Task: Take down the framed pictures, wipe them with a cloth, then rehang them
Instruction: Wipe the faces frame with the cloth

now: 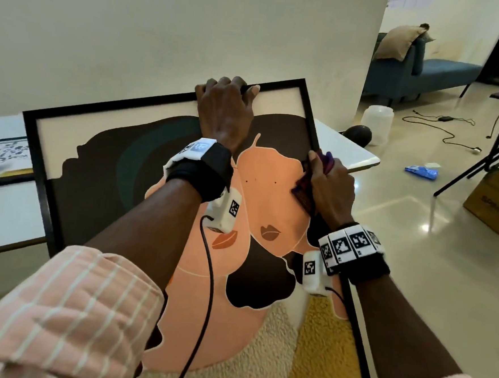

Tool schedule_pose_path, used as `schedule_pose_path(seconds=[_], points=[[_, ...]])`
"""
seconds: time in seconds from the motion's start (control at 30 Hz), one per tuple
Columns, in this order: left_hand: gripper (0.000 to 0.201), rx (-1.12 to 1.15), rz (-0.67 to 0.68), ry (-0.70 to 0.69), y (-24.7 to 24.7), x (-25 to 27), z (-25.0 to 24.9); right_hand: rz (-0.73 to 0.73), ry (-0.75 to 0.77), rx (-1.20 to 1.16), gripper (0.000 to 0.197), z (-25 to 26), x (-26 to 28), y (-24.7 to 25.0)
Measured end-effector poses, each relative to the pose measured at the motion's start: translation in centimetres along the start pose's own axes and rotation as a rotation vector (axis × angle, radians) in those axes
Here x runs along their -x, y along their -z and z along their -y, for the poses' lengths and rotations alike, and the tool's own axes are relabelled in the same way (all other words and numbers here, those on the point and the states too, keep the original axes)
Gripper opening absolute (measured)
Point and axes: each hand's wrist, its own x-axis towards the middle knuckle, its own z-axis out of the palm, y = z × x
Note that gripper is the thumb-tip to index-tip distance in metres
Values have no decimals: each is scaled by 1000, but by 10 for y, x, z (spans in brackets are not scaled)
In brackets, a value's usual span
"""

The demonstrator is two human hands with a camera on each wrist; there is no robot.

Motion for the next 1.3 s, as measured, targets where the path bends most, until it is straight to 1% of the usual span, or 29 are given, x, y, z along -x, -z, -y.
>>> schedule_pose_path(seconds=[0.17, 0.23, 0.4, 0.5, 0.63, 0.8, 0.87, 1.0, 1.1, 1.2, 1.3], points=[[44, -13, -17, -9, -3, -1, -3, -14, 33, -19, 50, 12, -17, 0], [45, -18, -20, -3, -5, -1, 2, -21, 47, -9, 51, 10, -12, -2], [44, -12, -22, -1, -7, -1, 4, -43, 13, 48, 54, -14, 11, -3], [43, -20, -28, -8, -7, -1, -2, -28, -6, 33, 53, -7, 3, 2], [44, -21, -12, -17, -9, -2, 1, -14, 16, -2, 51, -2, -1, 3], [44, -3, 17, -5, -14, -3, 10, 22, -9, 54, 52, -41, 34, 0], [44, -16, 5, -7, -16, -3, 7, 29, -12, 47, 51, -41, 32, 1], [45, -29, 14, -25, -19, -4, -1, -6, -24, -11, 51, -26, 13, 1], [47, -55, 21, -11, -22, -7, 9, 5, -14, 43, 51, -35, 26, -2], [50, -49, 89, -4, -29, -4, 17, 22, -43, 101, 48, -52, 49, -2], [54, -50, 157, 41, -36, 6, 7, 2, -59, 127, 49, -61, 58, -5]])
